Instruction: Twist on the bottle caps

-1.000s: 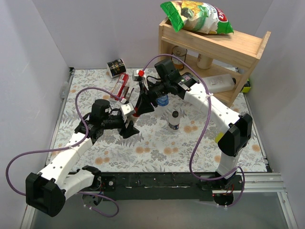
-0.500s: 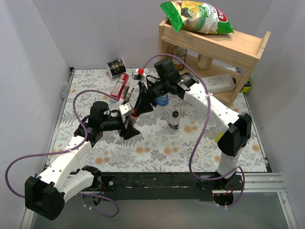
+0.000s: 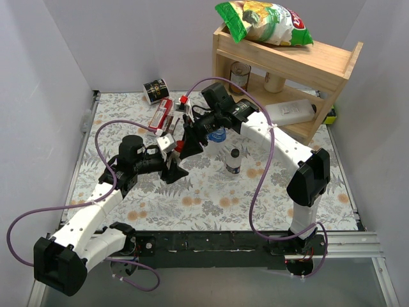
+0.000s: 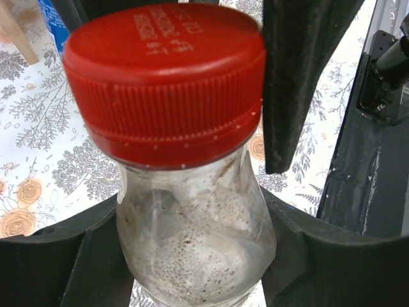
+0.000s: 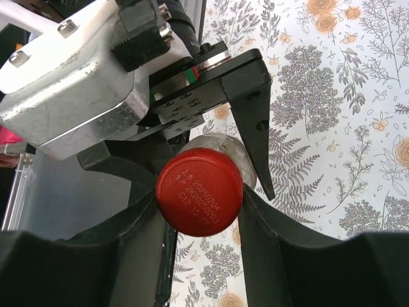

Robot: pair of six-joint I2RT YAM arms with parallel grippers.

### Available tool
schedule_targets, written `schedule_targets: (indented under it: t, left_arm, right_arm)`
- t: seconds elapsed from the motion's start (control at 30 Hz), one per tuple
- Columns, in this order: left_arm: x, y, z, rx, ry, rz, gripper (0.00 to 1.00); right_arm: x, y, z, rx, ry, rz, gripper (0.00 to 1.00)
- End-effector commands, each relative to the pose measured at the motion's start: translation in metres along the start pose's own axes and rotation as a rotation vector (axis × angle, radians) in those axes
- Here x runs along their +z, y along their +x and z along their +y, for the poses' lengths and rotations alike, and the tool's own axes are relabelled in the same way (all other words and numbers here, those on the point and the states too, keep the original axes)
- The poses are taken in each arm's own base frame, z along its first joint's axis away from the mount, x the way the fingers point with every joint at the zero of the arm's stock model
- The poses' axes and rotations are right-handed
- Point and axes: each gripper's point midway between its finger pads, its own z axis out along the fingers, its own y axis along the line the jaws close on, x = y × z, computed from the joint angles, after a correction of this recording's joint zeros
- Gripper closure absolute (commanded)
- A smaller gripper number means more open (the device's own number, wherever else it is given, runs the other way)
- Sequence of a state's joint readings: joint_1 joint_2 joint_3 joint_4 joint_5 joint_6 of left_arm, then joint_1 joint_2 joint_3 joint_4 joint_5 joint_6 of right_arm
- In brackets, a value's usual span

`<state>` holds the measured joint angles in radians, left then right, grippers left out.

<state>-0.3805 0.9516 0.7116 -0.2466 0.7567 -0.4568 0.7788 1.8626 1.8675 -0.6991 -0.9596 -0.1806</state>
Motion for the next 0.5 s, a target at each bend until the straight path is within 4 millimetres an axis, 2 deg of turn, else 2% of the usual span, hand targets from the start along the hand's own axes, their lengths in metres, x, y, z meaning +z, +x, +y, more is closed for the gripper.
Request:
schedule_targets:
  t: [0.0, 0.03, 0.07, 0.1, 0.13, 0.17, 0.27, 0.33, 0.43, 0.47]
  left_arm:
    - [-0.004, -0.031, 0.003, 0.103, -0.015, -0.093, 1.00]
    - [-0.003, -0.028, 0.004, 0.095, -0.016, -0.084, 1.00]
    - [-0.003, -0.024, 0.006, 0.087, -0.031, -0.074, 0.89]
    - [-0.003, -0.023, 0.008, 0.080, -0.042, -0.073, 0.49]
    - [-0.003, -0.022, 0.010, 0.077, -0.053, -0.070, 0.32]
    - [-0.003, -0.016, 0.014, 0.068, -0.079, -0.057, 0.02]
    - [-0.006, -0.002, 0.026, 0.062, -0.152, -0.014, 0.02]
    - [-0.010, 0.009, 0.030, 0.063, -0.185, 0.019, 0.02]
    - [-0.019, 0.032, 0.038, 0.057, -0.249, 0.098, 0.02]
    - [-0.022, 0.037, 0.038, 0.103, -0.250, 0.126, 0.02]
  right_arm:
    - [0.001, -0.003, 0.019, 0.007, -0.088, -0.011, 0.73]
    - [0.000, -0.006, 0.020, -0.003, -0.093, -0.018, 0.77]
    - [-0.001, -0.007, 0.020, -0.020, -0.091, -0.022, 0.84]
    - [-0.003, -0.008, 0.020, -0.028, -0.086, -0.020, 0.87]
    - [-0.005, -0.011, 0.019, -0.044, -0.076, -0.021, 0.89]
    - [-0.006, -0.011, 0.017, -0.052, -0.063, -0.016, 0.90]
    - [-0.015, -0.006, 0.011, -0.085, -0.019, 0.006, 0.96]
    - [-0.023, -0.001, 0.006, -0.102, 0.008, 0.024, 0.96]
    - [-0.031, 0.000, -0.010, -0.137, 0.063, 0.053, 0.98]
    - [-0.034, 0.004, -0.017, -0.138, 0.105, 0.078, 0.99]
